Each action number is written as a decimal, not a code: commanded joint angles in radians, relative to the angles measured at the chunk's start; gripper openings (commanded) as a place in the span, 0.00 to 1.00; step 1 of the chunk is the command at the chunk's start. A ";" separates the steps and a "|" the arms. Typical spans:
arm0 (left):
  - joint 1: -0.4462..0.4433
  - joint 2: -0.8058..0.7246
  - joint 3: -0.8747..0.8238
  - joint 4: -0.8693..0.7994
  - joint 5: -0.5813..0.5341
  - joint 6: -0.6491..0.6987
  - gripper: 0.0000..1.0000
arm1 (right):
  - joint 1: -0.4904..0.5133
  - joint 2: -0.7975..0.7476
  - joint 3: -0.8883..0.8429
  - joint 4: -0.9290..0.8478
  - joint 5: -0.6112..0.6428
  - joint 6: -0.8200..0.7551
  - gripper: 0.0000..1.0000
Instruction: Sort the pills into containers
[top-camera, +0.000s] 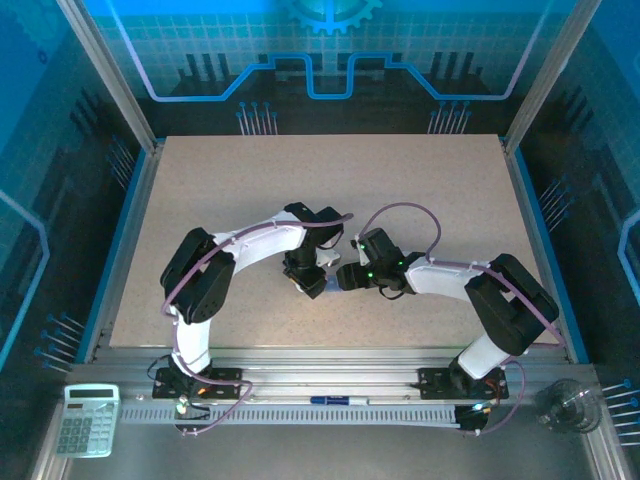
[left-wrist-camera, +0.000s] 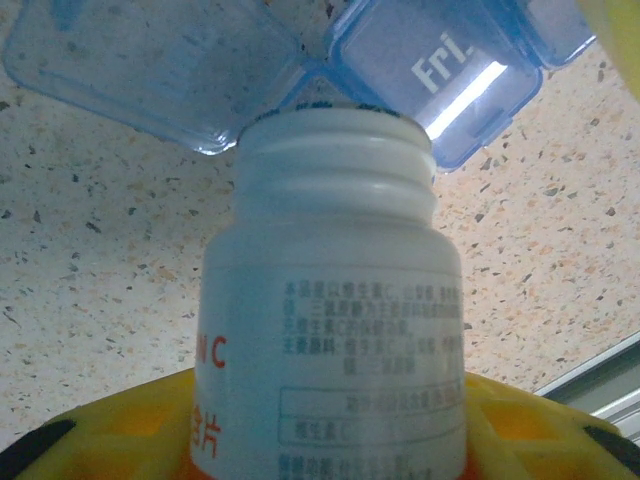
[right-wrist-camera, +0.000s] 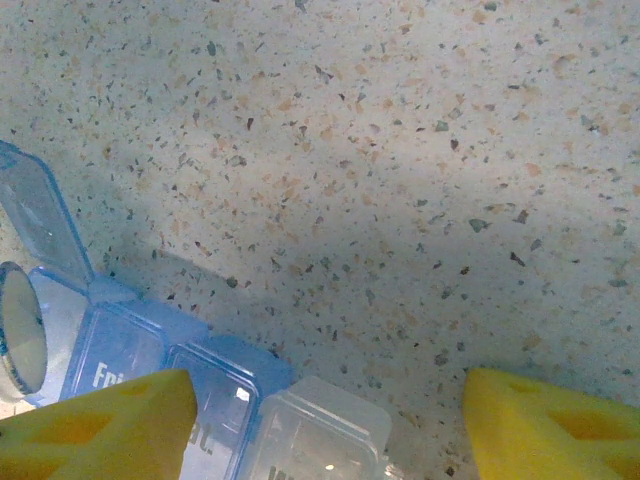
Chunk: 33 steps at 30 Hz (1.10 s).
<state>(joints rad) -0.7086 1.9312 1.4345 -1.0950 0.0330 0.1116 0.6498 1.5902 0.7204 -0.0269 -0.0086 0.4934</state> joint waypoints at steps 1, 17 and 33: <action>0.009 0.024 0.022 -0.040 -0.018 0.019 0.00 | 0.016 0.037 -0.021 -0.058 0.010 -0.006 0.72; 0.007 0.038 0.040 -0.071 -0.041 0.015 0.00 | 0.016 0.030 -0.030 -0.054 0.003 0.001 0.72; 0.023 0.031 0.026 -0.042 -0.033 0.016 0.00 | 0.025 -0.052 -0.100 -0.065 -0.027 0.034 0.53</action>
<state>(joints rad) -0.7040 1.9518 1.4521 -1.1042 0.0227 0.1154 0.6567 1.5440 0.6659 0.0025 -0.0437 0.5251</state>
